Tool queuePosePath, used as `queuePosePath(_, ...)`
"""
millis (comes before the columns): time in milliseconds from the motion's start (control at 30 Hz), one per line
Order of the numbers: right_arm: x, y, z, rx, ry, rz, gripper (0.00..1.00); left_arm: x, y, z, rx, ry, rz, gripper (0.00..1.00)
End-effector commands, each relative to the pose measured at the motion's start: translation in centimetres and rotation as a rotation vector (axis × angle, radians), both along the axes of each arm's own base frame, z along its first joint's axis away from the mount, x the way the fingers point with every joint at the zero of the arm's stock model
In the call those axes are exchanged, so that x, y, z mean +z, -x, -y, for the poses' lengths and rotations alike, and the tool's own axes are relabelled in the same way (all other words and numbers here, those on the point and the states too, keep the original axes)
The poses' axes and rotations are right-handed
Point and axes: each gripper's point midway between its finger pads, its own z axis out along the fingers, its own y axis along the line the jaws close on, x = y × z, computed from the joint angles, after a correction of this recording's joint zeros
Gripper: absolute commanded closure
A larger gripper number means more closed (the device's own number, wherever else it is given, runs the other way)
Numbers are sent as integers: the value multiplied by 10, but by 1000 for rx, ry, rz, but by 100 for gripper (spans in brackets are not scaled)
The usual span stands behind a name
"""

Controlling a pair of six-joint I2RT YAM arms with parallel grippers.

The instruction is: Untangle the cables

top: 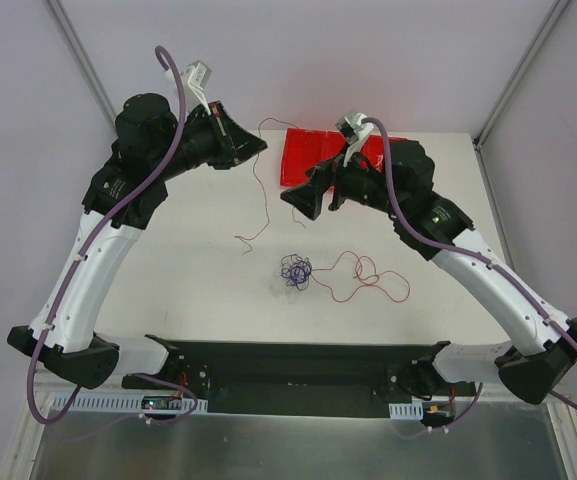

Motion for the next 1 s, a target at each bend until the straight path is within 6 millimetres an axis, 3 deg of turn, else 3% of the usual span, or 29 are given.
queuePosePath(0,22,6,-12,163,-111,80,4,21,11,-2,-28,52,38,100)
queuePosePath(600,28,0,-50,279,-218,54,3,20,12,1,-41,65,18,100)
queuePosePath(767,9,-27,-37,103,-114,55,2,20,12,1,-40,62,20,100)
queuePosePath(967,2,-31,-29,57,-83,126,3,20,13,1,-45,64,21,100)
